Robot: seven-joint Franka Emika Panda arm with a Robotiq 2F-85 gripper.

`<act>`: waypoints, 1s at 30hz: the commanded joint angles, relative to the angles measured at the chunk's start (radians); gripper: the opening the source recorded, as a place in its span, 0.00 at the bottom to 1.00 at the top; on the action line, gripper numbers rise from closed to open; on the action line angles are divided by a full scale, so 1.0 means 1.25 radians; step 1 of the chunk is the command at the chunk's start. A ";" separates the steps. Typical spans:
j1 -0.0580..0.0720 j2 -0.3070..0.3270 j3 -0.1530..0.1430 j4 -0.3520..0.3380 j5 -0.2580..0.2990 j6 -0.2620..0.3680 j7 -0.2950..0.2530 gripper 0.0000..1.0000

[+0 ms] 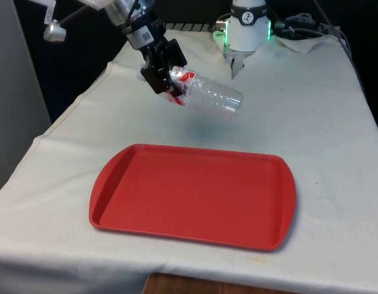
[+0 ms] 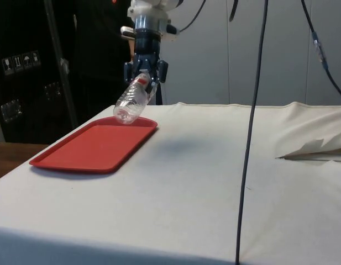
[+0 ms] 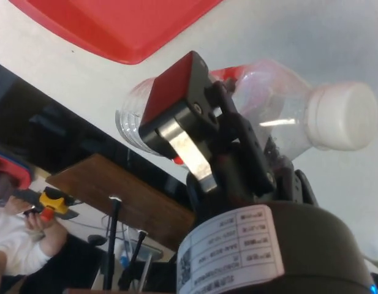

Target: Place the bottle upright on the tray.

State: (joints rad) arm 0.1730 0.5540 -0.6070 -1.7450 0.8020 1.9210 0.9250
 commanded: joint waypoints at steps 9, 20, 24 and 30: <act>0.007 0.001 0.018 0.029 -0.050 0.038 0.054 0.14; 0.008 0.002 0.040 0.053 -0.102 0.066 0.094 0.14; 0.008 0.002 0.046 0.059 -0.118 0.073 0.105 0.14; 0.008 0.002 0.058 0.073 -0.148 0.085 0.127 0.14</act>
State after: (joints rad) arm 0.1750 0.5540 -0.5280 -1.6560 0.6180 2.0190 1.0760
